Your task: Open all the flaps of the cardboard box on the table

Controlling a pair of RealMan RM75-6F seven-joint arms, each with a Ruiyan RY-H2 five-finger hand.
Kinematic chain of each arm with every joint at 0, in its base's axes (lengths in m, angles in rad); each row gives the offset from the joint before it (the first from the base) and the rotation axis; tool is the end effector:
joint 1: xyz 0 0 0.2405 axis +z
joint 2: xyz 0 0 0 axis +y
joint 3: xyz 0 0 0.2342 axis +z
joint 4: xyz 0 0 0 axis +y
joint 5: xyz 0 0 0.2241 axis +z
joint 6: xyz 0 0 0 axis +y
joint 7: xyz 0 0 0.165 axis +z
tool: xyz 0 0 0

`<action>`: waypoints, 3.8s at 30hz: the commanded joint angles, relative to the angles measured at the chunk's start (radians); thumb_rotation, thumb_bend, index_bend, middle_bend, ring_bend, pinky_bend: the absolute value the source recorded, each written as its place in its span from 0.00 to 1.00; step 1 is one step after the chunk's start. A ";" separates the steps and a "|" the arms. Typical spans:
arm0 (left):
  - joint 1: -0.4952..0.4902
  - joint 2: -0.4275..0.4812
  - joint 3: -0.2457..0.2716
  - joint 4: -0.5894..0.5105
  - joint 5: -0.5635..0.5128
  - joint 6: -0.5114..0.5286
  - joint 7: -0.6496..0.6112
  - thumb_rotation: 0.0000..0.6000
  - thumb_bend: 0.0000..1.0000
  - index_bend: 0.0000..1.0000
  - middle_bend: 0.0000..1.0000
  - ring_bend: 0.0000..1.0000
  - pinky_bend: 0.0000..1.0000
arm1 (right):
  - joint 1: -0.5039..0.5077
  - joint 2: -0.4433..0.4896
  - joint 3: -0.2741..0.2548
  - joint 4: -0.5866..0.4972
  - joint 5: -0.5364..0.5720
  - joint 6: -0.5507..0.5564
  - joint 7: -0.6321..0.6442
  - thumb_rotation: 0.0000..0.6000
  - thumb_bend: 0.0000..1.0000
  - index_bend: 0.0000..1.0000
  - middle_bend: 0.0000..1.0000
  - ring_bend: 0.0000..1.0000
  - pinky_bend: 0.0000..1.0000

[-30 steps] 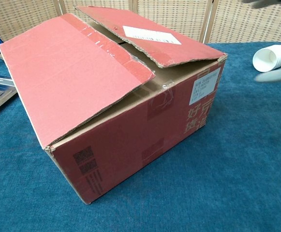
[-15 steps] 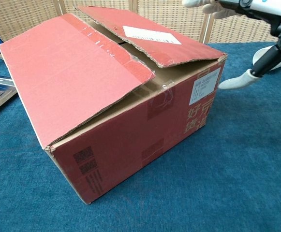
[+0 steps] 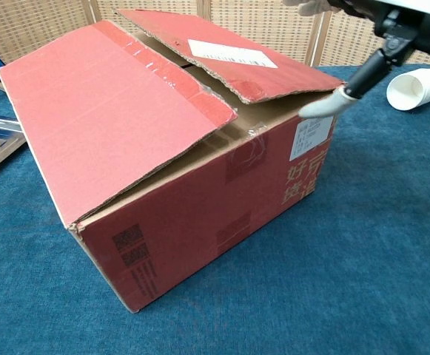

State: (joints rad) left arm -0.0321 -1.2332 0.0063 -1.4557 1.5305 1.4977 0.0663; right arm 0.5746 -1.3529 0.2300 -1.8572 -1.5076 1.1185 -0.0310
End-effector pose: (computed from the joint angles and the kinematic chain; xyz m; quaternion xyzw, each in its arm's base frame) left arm -0.3252 0.1735 0.1076 -0.6209 -0.3762 -0.3336 0.6014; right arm -0.0614 -0.2894 0.0353 0.6837 -0.3833 0.5551 0.2783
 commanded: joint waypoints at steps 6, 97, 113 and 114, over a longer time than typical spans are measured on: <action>0.001 0.001 -0.001 0.001 -0.001 0.005 -0.005 1.00 0.07 0.04 0.00 0.00 0.00 | 0.020 -0.038 0.013 0.025 0.022 0.011 -0.016 1.00 0.02 0.00 0.00 0.00 0.00; 0.003 0.003 0.003 -0.005 -0.003 0.005 -0.005 1.00 0.07 0.05 0.00 0.00 0.00 | 0.040 -0.096 0.046 0.344 0.027 0.223 -0.175 1.00 0.18 0.00 0.00 0.00 0.00; -0.002 0.032 -0.008 -0.046 0.011 0.025 -0.026 1.00 0.07 0.05 0.00 0.00 0.00 | -0.051 0.061 -0.025 0.191 -0.033 0.271 -0.135 1.00 0.13 0.00 0.00 0.00 0.02; -0.001 0.034 -0.008 -0.048 0.011 0.027 -0.027 1.00 0.07 0.05 0.00 0.00 0.00 | -0.057 0.063 -0.028 0.197 -0.042 0.282 -0.136 1.00 0.12 0.00 0.00 0.00 0.03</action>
State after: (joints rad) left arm -0.0333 -1.1997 -0.0018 -1.5032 1.5413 1.5249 0.0394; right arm 0.5336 -1.3012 0.2128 -1.6647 -1.5271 1.3773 -0.1635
